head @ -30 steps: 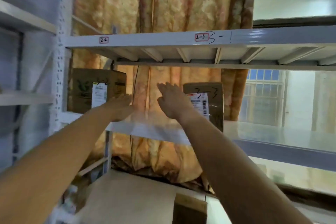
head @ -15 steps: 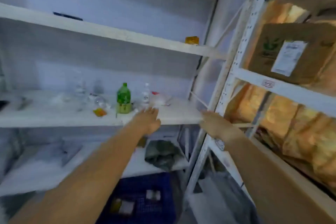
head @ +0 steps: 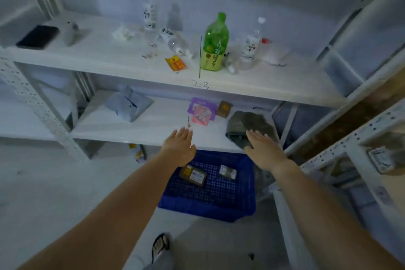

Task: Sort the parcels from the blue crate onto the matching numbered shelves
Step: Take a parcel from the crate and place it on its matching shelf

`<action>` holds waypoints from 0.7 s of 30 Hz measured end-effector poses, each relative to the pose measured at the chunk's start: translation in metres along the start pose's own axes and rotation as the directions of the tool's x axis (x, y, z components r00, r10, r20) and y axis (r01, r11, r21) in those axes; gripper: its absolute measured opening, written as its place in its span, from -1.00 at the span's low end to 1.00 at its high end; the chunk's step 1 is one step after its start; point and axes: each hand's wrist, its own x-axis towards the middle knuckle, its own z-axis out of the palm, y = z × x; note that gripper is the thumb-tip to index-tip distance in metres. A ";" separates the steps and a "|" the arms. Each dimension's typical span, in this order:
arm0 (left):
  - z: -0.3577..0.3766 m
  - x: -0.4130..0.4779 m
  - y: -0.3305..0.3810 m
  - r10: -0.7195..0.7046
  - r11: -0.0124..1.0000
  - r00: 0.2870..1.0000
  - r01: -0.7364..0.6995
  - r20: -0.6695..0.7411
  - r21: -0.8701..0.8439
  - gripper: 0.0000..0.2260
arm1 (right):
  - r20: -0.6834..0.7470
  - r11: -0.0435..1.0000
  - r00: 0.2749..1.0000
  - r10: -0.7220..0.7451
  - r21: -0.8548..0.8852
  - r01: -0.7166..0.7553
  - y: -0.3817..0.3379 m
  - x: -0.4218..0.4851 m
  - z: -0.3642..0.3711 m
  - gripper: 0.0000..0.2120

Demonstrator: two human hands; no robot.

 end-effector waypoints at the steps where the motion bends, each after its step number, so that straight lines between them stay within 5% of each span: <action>1: 0.011 0.012 -0.003 0.001 1.000 1.000 -0.001 0.023 -0.011 -0.46 | 0.022 1.000 1.000 -0.007 0.009 0.007 -0.001 0.017 0.012 -0.45; 9: 0.107 0.077 -0.042 0.039 0.997 0.960 -0.055 0.276 0.051 -0.43 | 0.271 0.980 0.963 -0.014 0.193 -0.040 0.003 0.108 0.135 -0.43; 21: 0.309 0.250 -0.084 0.152 0.979 0.931 -0.189 0.330 0.081 -0.39 | 0.414 0.960 0.907 0.071 0.218 -0.174 0.059 0.266 0.395 -0.46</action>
